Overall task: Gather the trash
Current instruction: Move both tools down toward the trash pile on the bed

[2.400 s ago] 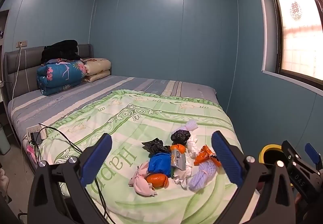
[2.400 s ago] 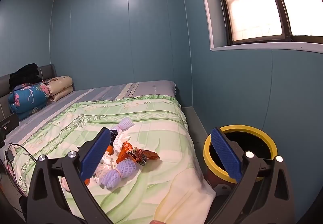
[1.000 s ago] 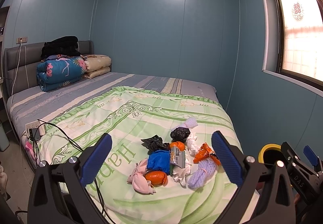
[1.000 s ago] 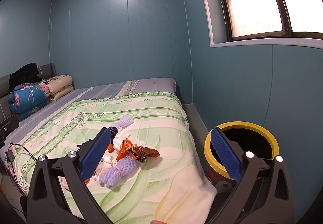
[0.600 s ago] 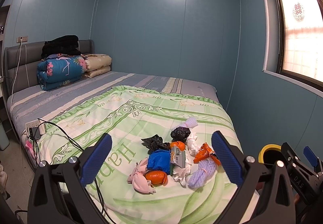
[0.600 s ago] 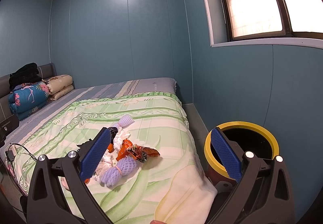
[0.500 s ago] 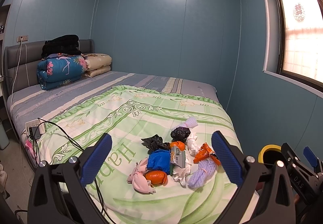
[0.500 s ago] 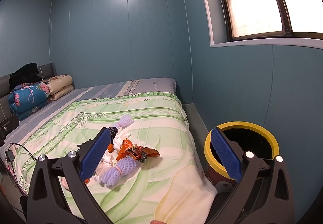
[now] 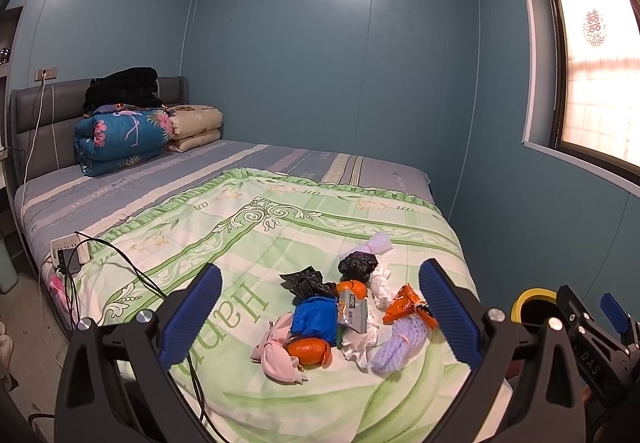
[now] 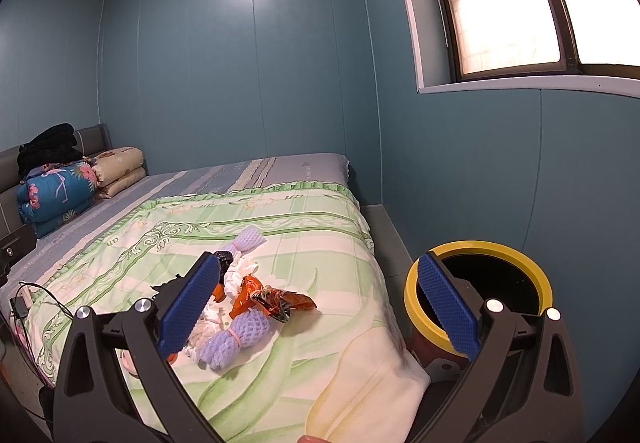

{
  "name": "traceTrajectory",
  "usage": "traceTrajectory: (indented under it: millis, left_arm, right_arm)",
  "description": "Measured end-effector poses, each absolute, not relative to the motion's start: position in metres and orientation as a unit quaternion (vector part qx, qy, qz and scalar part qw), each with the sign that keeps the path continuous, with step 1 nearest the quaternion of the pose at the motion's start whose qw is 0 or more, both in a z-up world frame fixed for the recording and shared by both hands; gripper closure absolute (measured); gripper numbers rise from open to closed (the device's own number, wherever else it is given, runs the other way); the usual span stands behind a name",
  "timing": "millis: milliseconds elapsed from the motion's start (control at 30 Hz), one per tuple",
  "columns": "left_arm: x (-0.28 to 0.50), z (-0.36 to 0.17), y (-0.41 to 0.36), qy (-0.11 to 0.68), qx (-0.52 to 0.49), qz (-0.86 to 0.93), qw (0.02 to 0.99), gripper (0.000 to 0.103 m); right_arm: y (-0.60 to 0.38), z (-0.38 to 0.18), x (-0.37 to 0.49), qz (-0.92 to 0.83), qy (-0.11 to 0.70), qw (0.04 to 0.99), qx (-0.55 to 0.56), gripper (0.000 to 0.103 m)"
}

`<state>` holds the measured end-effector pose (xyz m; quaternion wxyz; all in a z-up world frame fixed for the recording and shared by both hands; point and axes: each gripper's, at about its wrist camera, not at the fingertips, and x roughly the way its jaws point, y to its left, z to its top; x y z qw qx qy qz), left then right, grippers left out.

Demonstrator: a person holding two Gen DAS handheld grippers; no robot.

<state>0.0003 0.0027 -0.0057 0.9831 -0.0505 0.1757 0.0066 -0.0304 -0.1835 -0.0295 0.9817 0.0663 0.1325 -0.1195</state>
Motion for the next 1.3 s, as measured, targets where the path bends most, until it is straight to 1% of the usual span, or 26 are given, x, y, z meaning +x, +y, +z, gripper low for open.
traceTrajectory:
  millis: [567, 867, 1033, 1167, 1233, 1300]
  left_arm:
    - [0.014, -0.011, 0.005, 0.198, -0.058, -0.008, 0.978, 0.008]
    - [0.030, -0.026, 0.013, 0.222, -0.052, -0.029, 0.973, 0.008]
    - [0.045, -0.047, 0.022, 0.243, -0.040, -0.051, 0.968, 0.008]
    - [0.057, -0.072, 0.038, 0.268, -0.069, -0.094, 0.956, 0.008]
    - [0.066, -0.090, 0.046, 0.292, -0.090, -0.122, 0.944, 0.008]
    - [0.075, -0.106, 0.050, 0.312, -0.090, -0.128, 0.937, 0.008]
  right_arm:
    - [-0.186, -0.031, -0.023, -0.116, 0.141, 0.981, 0.069, 0.008]
    - [-0.193, -0.042, 0.008, -0.087, 0.156, 0.983, 0.051, 0.008]
    - [-0.198, -0.058, 0.040, -0.052, 0.162, 0.985, 0.008, 0.008]
    - [-0.196, -0.076, 0.068, -0.007, 0.188, 0.981, -0.041, 0.008]
    - [-0.193, -0.084, 0.077, 0.019, 0.200, 0.978, -0.062, 0.008]
    - [-0.191, -0.093, 0.088, 0.038, 0.212, 0.974, -0.075, 0.008]
